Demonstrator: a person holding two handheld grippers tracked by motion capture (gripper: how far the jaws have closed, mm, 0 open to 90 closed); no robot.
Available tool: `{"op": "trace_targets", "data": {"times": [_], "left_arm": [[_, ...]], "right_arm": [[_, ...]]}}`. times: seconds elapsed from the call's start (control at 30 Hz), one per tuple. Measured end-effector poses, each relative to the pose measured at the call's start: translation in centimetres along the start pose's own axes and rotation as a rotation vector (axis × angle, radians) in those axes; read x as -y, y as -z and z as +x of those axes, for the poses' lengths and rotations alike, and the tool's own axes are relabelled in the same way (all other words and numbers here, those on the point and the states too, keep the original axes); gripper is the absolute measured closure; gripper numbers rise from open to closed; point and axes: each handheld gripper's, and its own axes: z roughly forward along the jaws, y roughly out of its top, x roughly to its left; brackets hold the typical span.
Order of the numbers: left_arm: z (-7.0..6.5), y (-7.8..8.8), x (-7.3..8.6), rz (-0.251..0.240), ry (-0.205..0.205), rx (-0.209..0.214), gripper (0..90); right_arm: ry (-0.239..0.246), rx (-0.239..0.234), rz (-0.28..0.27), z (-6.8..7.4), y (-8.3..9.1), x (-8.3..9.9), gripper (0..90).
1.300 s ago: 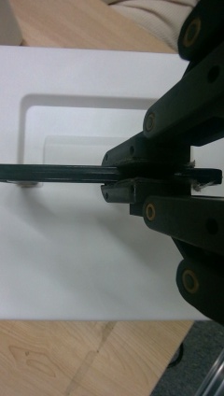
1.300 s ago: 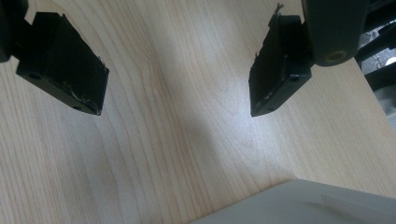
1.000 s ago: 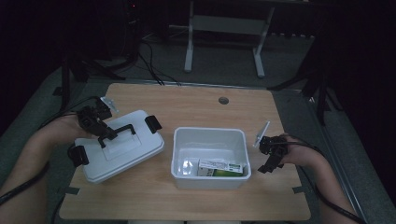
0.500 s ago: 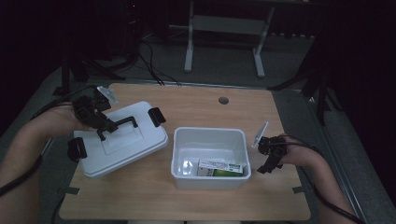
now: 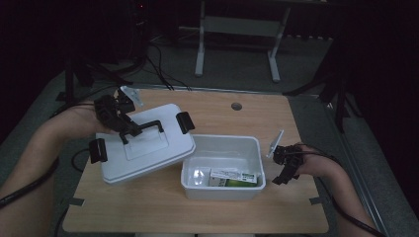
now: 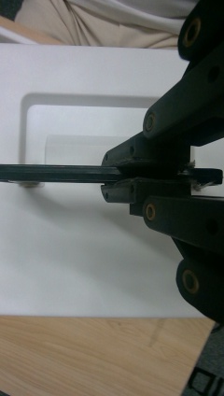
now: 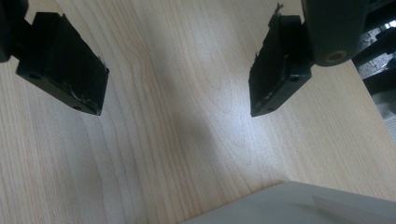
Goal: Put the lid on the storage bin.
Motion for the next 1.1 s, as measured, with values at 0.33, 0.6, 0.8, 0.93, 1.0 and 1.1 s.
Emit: {"op": "trace_targets", "data": {"times": [0.33, 0.6, 0.8, 0.93, 1.0, 1.1], "left_arm": [[-1.3, -1.0, -3.3, -0.005, -0.072, 0.032, 84.5], [-2.0, -2.2, -5.3, 0.01, -0.116, 0.059, 84.5], [-2.6, -3.2, -6.9, 0.002, -0.143, 0.072, 84.5], [-3.0, -4.0, -8.2, 0.009, -0.169, 0.092, 84.5], [-3.2, -4.1, -8.4, 0.008, -0.168, 0.092, 84.5], [-3.4, -4.5, -9.1, 0.012, -0.181, 0.1, 84.5]], "right_arm": [[0.003, 0.001, -0.006, 0.1, 0.1, 0.0, 19.4], [0.004, -0.002, -0.005, 0.1, 0.1, 0.1, 19.4], [0.008, -0.004, -0.003, 0.2, -0.1, 0.1, 19.4], [0.009, -0.002, -0.006, 0.2, 0.0, 0.2, 19.4], [0.008, -0.002, -0.006, 0.1, 0.0, 0.3, 19.4], [0.007, -0.003, -0.004, 0.2, 0.1, 0.4, 19.4]]}}
